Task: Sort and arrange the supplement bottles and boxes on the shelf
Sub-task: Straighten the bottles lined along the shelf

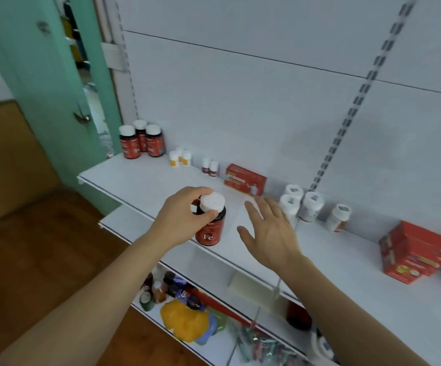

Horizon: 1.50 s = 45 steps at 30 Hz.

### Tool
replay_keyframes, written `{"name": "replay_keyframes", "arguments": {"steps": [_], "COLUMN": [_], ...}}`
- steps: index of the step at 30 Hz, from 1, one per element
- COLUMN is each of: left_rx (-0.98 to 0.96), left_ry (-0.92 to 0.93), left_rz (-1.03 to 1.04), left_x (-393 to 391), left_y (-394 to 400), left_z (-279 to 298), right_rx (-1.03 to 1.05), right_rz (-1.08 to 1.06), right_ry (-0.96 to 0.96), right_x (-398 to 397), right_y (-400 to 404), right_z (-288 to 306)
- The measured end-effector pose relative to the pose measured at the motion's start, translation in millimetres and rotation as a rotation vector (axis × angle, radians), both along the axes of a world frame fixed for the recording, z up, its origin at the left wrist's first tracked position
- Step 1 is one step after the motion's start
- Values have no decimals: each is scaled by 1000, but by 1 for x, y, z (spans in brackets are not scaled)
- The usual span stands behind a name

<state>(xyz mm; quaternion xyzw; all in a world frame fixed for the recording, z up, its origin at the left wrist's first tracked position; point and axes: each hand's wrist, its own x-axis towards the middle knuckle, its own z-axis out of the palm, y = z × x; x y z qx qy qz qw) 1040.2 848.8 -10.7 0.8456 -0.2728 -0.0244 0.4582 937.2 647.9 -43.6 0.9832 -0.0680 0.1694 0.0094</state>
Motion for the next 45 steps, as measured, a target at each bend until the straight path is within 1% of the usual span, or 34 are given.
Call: {"name": "replay_keyframes", "arguments": {"steps": [5, 12, 16, 19, 21, 26, 30, 33, 41, 45], "left_rx": [13, 170, 299, 347, 383, 452, 509, 535, 451, 439], "left_ry": [-21, -53, -86, -114, -131, -259, -395, -453, -418, -453], "left_rz": [69, 94, 29, -29, -70, -218, -340, -387, -502, -528], "left_x": [61, 166, 222, 260, 284, 347, 395, 426, 469, 475], "left_y": [51, 88, 93, 94, 94, 92, 90, 93, 98, 99], "left_z": [0, 3, 13, 19, 19, 18, 15, 10, -8, -13], "right_rx": [-20, 44, 87, 123, 121, 143, 127, 130, 112, 113], "right_rz": [80, 148, 183, 183, 171, 111, 12, -70, -262, -337], "right_ry": [-17, -55, -89, -106, -99, -119, -89, -47, -10, 32], "right_x": [72, 187, 243, 276, 290, 324, 341, 350, 358, 355], "right_y": [43, 74, 79, 80, 83, 91, 109, 127, 172, 180], "right_z": [2, -1, -3, -5, -10, -20, -27, -29, -31, -31]}}
